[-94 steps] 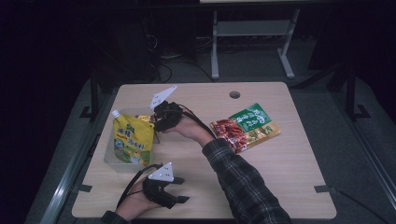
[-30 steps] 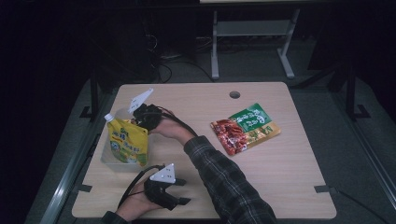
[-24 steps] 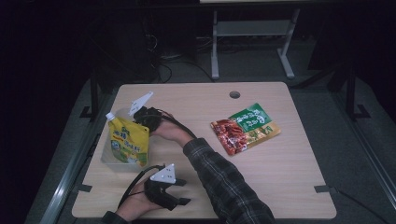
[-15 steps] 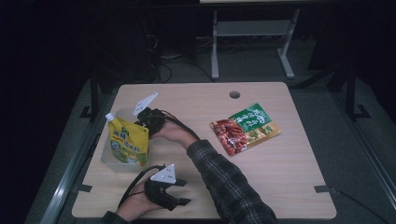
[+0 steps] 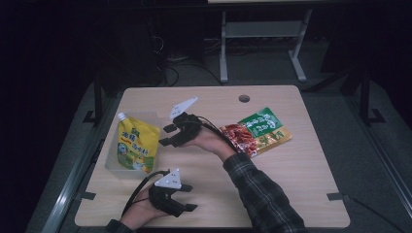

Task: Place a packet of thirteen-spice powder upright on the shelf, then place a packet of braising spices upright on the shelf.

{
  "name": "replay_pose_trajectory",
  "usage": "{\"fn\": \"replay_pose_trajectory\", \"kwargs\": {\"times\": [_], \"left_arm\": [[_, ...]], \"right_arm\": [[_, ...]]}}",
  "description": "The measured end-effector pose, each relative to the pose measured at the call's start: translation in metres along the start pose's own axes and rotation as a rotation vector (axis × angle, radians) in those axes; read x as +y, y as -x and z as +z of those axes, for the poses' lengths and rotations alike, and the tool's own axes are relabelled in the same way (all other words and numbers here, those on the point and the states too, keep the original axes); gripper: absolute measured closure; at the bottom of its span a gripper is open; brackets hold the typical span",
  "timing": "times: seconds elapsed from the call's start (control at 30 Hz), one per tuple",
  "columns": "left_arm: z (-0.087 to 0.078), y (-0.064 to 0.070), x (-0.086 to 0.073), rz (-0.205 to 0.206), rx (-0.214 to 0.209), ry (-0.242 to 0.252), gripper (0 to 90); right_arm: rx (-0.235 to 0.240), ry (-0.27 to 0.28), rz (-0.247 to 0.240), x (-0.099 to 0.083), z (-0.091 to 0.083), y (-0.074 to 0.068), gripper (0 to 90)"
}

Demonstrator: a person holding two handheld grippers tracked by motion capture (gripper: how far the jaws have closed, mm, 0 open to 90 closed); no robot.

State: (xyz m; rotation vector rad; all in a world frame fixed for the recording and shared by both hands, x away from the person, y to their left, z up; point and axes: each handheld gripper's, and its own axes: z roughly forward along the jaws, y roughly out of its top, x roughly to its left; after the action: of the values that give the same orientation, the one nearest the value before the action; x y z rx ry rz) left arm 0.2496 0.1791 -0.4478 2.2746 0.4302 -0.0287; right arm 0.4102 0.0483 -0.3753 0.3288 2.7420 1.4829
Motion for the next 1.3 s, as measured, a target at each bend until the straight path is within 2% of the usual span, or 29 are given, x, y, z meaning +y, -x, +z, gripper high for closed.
{"fn": "replay_pose_trajectory", "kwargs": {"times": [0.17, 0.27, 0.43, 0.53, 0.63, 0.67, 0.73, 0.83, 0.93, 0.97, 1.07, 1.23, 1.3], "left_arm": [[-0.002, -0.001, 0.000, 0.000, 0.029, 0.003, 33.8], [-0.002, -0.002, -0.001, 0.002, 0.050, 0.002, 33.9], [-0.002, -0.002, 0.000, 0.002, 0.067, 0.005, 33.8], [-0.002, -0.002, -0.001, -0.006, 0.075, 0.010, 33.7], [-0.002, -0.001, -0.001, -0.011, 0.078, 0.009, 33.4], [-0.002, -0.002, -0.001, -0.003, 0.080, 0.009, 33.4], [-0.002, -0.001, -0.001, -0.014, 0.079, 0.012, 33.4], [-0.002, -0.001, -0.001, -0.012, 0.079, 0.011, 33.4], [-0.003, 0.000, -0.001, -0.016, 0.076, 0.021, 33.4], [-0.004, -0.001, -0.001, -0.015, 0.077, 0.020, 33.0], [-0.004, -0.002, -0.002, -0.021, 0.082, 0.024, 32.3], [-0.006, -0.003, -0.002, -0.035, 0.116, 0.023, 27.3], [-0.006, -0.004, -0.002, -0.039, 0.128, 0.022, 25.9]], "right_arm": [[-0.054, -0.024, 0.041, -0.026, -0.022, -0.002, 40.5], [-0.116, -0.040, 0.064, -0.041, -0.035, 0.000, 41.1], [-0.207, -0.056, 0.148, -0.066, -0.057, 0.017, 48.4], [-0.267, -0.047, 0.198, -0.080, -0.072, 0.031, 58.9], [-0.370, -0.030, 0.244, -0.097, -0.089, 0.049, 78.4], [-0.394, -0.027, 0.264, -0.101, -0.093, 0.052, 82.7], [-0.444, -0.008, 0.300, -0.112, -0.104, 0.064, 89.6], [-0.530, 0.004, 0.353, -0.130, -0.120, 0.081, 89.9], [-0.614, -0.012, 0.394, -0.146, -0.136, 0.094, 90.0], [-0.647, -0.015, 0.422, -0.154, -0.145, 0.099, 90.0], [-0.705, -0.022, 0.476, -0.172, -0.162, 0.109, 90.0], [-0.797, -0.094, 0.534, -0.199, -0.187, 0.119, 90.0], [-0.807, -0.114, 0.555, -0.206, -0.194, 0.122, 90.0]]}}
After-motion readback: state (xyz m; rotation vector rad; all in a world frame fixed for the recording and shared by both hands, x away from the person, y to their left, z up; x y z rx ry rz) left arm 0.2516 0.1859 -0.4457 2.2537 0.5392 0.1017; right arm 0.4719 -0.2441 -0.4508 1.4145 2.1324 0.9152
